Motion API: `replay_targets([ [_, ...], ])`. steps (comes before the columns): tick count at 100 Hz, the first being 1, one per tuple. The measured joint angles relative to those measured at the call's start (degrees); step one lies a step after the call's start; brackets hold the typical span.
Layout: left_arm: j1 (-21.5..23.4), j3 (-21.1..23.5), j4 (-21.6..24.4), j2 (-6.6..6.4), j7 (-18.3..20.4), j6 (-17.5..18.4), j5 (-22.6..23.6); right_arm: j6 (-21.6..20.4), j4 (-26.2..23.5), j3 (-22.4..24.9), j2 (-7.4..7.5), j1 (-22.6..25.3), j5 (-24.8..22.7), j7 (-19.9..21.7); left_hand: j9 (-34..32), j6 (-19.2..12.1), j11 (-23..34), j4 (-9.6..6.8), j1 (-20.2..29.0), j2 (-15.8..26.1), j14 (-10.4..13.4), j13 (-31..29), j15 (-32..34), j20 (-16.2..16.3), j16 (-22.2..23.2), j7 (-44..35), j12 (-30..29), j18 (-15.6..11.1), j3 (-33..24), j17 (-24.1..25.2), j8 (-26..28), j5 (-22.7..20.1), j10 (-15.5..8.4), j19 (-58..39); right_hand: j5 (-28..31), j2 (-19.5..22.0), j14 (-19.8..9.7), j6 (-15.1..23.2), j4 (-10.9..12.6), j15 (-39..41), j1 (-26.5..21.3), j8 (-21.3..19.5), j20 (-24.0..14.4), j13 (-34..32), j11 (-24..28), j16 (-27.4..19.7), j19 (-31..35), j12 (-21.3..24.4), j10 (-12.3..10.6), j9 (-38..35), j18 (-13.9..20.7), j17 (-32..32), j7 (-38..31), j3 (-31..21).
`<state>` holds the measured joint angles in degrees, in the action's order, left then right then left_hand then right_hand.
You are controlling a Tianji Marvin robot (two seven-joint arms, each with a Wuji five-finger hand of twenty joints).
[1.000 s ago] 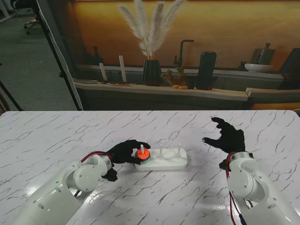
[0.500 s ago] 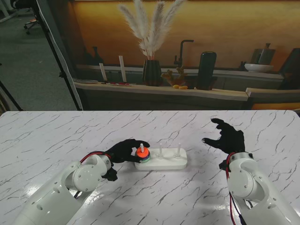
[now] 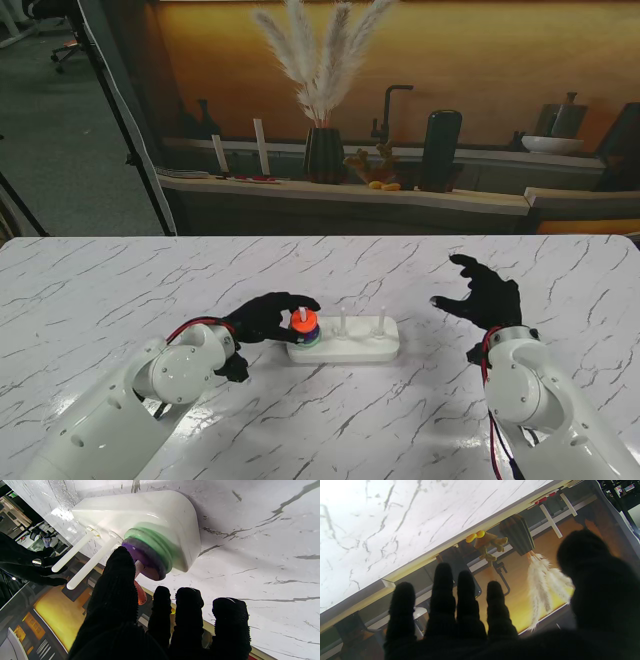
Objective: Move the three rings of the Hanoi Tower from the left rod to the right rod
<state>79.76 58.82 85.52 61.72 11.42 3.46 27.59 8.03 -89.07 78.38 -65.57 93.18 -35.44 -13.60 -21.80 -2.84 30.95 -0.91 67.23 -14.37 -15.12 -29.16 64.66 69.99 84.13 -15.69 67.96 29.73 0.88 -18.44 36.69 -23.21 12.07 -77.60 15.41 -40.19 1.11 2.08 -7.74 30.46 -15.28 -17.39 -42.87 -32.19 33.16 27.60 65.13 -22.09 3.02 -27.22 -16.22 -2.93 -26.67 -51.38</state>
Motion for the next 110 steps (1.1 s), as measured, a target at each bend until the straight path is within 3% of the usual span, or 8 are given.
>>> replay_targets([
  [110,0.25,4.70,7.12,-1.39,7.02,-0.72,-1.00,0.01,1.33,-1.25,-0.22,0.03,1.43,-0.25,-0.69,0.11,-0.65,0.00,0.00,0.00,-0.01,-0.12,0.10,0.01,-0.56,0.00,-0.66,0.00,0.04,-1.88,1.45,0.02,0.10,-0.64,0.00,0.01,0.00,-0.01,0.01,0.00,-0.01,-0.01,0.00,0.00,0.00,0.00,0.00,0.00,0.00,0.00,0.00,-0.01,0.00,0.00],
])
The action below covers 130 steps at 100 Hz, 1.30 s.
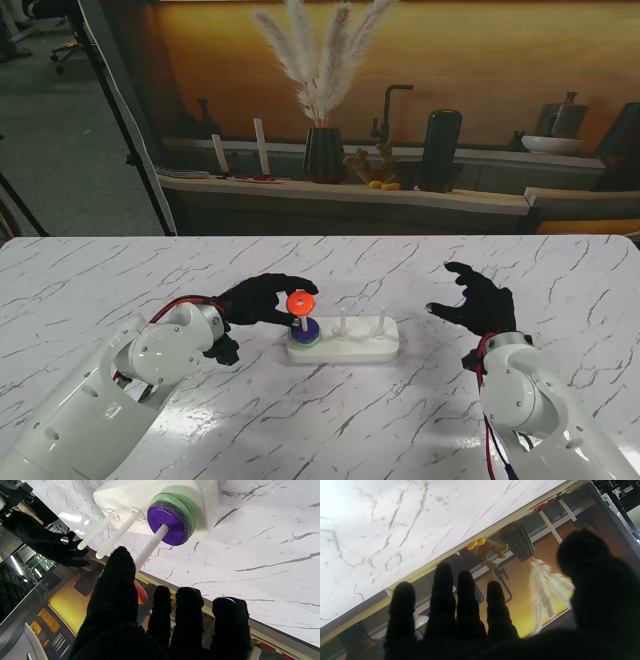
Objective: Move the three rings of the Hanoi Tower from the left rod to the right rod
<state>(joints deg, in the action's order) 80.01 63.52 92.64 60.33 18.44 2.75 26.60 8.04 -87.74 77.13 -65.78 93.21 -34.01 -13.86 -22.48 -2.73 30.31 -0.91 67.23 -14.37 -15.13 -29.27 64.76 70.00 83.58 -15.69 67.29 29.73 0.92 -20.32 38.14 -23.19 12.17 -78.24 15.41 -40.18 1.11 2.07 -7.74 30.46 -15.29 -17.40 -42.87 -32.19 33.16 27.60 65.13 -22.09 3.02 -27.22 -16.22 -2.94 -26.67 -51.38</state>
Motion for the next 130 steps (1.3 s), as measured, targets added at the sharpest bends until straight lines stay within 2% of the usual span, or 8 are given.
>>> replay_targets([
  [17,-2.20,-1.86,-0.39,-0.38,1.50,-0.37,-1.40,0.12,0.00,0.36,-0.16,0.11,0.04,-0.36,0.00,0.04,0.00,0.00,0.00,0.00,0.00,0.00,0.00,0.00,-0.04,0.00,-0.57,0.00,0.00,-0.91,0.59,0.00,0.01,-0.66,0.00,0.00,0.00,0.00,0.00,0.00,0.00,0.00,0.00,0.00,0.00,0.00,0.00,0.00,0.00,0.00,0.00,0.00,0.00,0.00],
  [56,-7.99,-6.91,-2.55,-0.20,1.60,-0.40,-3.84,0.57,-0.05,1.76,-0.24,0.99,-0.03,-0.58,0.00,0.48,0.00,0.00,0.00,0.00,0.00,-0.09,0.00,0.01,-0.40,0.00,-1.45,0.00,0.00,-1.67,0.62,0.00,0.01,-1.46,0.00,0.00,0.00,0.00,0.00,0.00,0.00,0.00,0.00,0.00,0.00,0.00,0.00,0.00,0.00,0.00,0.00,0.00,0.00,0.00],
  [78,-11.14,-9.94,-5.87,1.15,-1.75,-1.46,-7.17,0.65,-0.05,2.56,-0.24,1.59,-0.17,-0.73,0.00,0.49,0.00,0.00,0.55,0.00,0.00,-0.11,0.00,0.04,-0.40,0.00,-1.13,0.00,0.00,-1.85,0.63,0.00,0.01,-1.47,0.00,0.00,0.00,0.00,0.00,0.00,0.00,0.00,0.00,0.00,0.00,0.00,0.00,0.00,0.00,0.00,0.00,0.00,0.00,0.00],
  [101,-14.73,-13.86,-7.98,1.85,-1.61,-1.99,-7.75,0.95,-0.05,3.28,-0.24,1.89,-0.49,-0.88,0.00,0.49,0.00,0.00,0.56,0.00,0.00,-0.12,0.00,0.09,-0.40,0.00,-0.54,0.00,0.00,-2.35,0.63,0.00,0.02,-1.49,0.00,0.00,0.00,0.00,0.00,0.00,0.00,0.00,-0.01,0.00,0.00,0.00,0.00,0.00,0.00,0.00,0.00,-0.01,0.00,0.00],
  [130,-17.14,-16.77,-9.38,2.70,-1.69,-3.16,-9.54,1.80,0.34,3.80,-0.24,1.91,-0.70,-1.29,0.00,0.49,-0.56,0.00,0.55,0.00,0.00,-0.12,0.00,0.09,-0.42,0.00,-0.54,0.00,0.00,-2.36,0.63,0.00,0.02,-1.50,0.00,0.00,0.00,0.00,0.00,0.00,-0.01,0.00,-0.01,0.00,0.00,0.00,0.00,-0.01,0.00,0.00,0.00,-0.03,0.00,0.00],
])
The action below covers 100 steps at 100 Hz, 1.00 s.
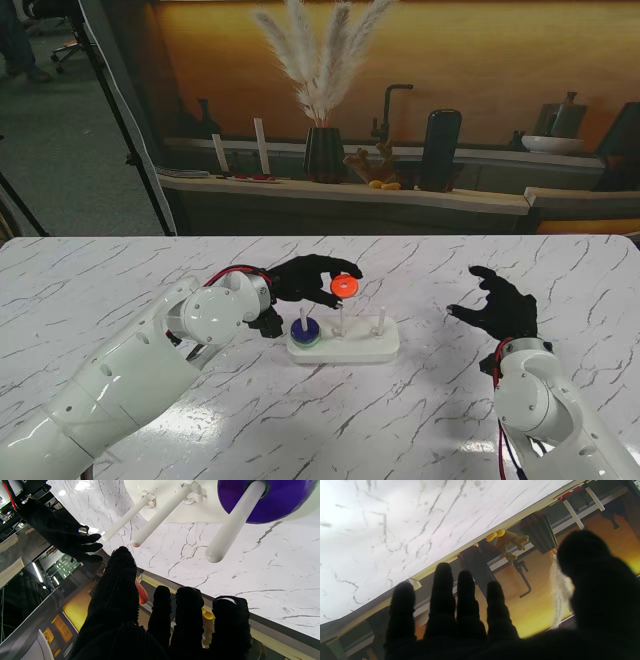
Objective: Move the three rings of the Hanoi Tower from the left rod to the right rod
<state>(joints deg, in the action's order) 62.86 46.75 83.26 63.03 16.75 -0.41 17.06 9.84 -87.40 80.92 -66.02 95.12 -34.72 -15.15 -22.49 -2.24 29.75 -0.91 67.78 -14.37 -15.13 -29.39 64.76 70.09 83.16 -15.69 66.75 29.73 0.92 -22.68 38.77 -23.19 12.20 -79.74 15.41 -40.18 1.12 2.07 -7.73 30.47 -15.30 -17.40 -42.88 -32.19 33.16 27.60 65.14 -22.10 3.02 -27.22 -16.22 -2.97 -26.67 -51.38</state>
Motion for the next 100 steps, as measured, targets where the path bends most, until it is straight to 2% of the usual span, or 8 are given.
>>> replay_targets([
  [22,-1.40,-2.15,-0.84,0.65,-0.96,-1.30,-1.02,0.33,0.56,0.23,0.00,-0.03,-0.49,-0.05,0.00,0.00,-0.02,0.00,0.00,0.00,0.00,0.00,0.00,0.00,-0.02,0.00,-0.07,0.00,0.00,0.00,0.00,0.00,0.00,-0.01,0.00,0.00,0.00,0.00,0.00,0.00,-0.01,0.00,-0.01,0.00,0.00,0.00,0.01,0.00,0.00,0.00,0.00,-0.01,0.00,0.00],
  [56,-3.99,-6.02,-3.50,2.60,-3.45,-2.42,-2.95,-0.19,0.67,0.36,0.20,-0.03,-1.58,0.65,0.00,0.01,-0.02,0.00,0.00,0.00,0.00,0.00,0.00,0.02,-0.05,0.00,-0.11,0.00,0.00,0.00,0.00,0.00,0.00,-0.01,0.00,-0.01,0.00,0.00,0.00,0.02,-0.05,0.00,-0.01,-0.79,0.10,0.00,0.04,-0.09,-0.02,-2.05,-0.01,-0.07,0.04,0.00],
  [100,-4.37,-8.32,-4.42,4.16,-5.55,-4.50,-4.87,-0.22,2.54,0.00,0.68,-1.01,-3.24,1.54,0.00,0.01,-0.02,0.00,0.00,0.00,0.00,0.00,0.00,0.04,-0.06,-0.26,0.34,0.00,0.00,0.00,0.00,0.00,0.00,-0.01,0.00,-0.05,0.00,0.00,0.00,0.03,-0.67,0.00,-0.02,-0.79,0.10,0.00,0.04,-0.09,-0.28,-2.29,-0.01,-0.08,0.04,-0.88],
])
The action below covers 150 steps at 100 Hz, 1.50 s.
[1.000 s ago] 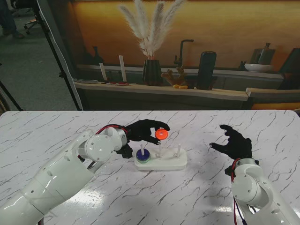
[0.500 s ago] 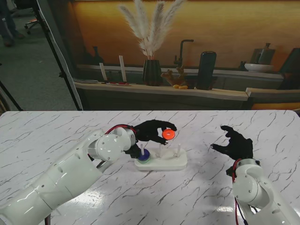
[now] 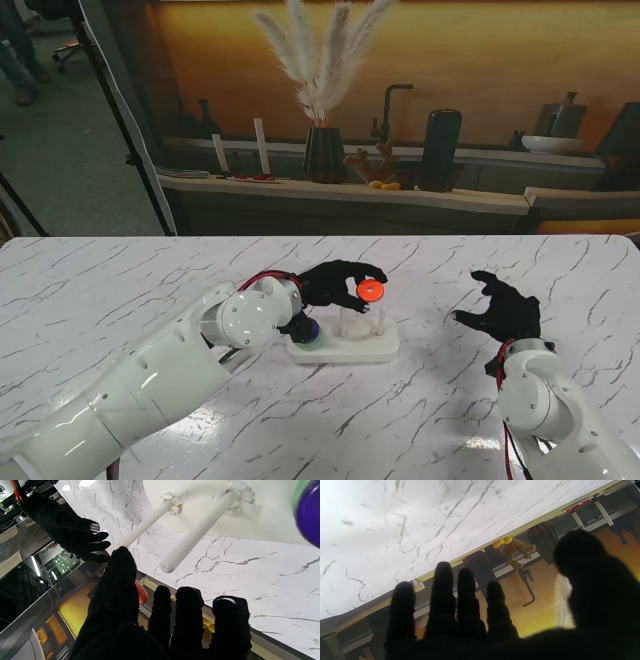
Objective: Move the three rings of the Hanoi Tower from the left rod to the right rod
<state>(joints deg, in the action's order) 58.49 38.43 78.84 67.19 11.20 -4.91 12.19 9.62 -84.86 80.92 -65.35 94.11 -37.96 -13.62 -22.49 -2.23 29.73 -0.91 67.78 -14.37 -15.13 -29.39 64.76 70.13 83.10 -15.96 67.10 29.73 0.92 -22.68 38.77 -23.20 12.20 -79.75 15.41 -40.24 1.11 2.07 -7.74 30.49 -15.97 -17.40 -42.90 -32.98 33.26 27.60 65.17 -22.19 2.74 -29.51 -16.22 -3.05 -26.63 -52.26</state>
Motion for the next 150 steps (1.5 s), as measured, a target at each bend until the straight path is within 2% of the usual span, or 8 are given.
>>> replay_targets([
  [90,-0.42,-2.75,0.42,0.42,1.05,-0.05,-0.54,1.33,2.17,-0.50,0.65,-1.23,-2.37,1.64,0.00,0.01,-0.19,0.00,0.00,0.00,0.00,0.00,0.00,0.04,-0.01,-0.17,0.05,0.00,0.00,0.54,0.00,-0.01,0.00,-0.01,0.00,-0.71,0.00,0.00,0.00,0.00,-0.08,0.00,0.00,-0.91,0.04,0.00,0.01,0.00,-0.24,-0.02,0.00,-0.56,-0.56,-1.18],
  [150,-1.05,-3.75,-0.14,0.49,1.95,0.25,-1.45,1.55,2.66,-0.37,0.76,-1.27,-2.29,1.66,0.00,0.01,-0.22,0.00,0.00,0.00,0.00,0.00,0.00,0.52,-0.02,-0.18,0.04,0.00,0.00,-0.10,0.00,0.00,0.00,-1.53,0.00,-0.72,0.00,0.00,0.00,0.01,-0.08,0.00,0.00,-0.91,0.57,0.00,0.00,0.00,-0.29,-0.02,0.00,-0.60,-1.15,-1.19],
])
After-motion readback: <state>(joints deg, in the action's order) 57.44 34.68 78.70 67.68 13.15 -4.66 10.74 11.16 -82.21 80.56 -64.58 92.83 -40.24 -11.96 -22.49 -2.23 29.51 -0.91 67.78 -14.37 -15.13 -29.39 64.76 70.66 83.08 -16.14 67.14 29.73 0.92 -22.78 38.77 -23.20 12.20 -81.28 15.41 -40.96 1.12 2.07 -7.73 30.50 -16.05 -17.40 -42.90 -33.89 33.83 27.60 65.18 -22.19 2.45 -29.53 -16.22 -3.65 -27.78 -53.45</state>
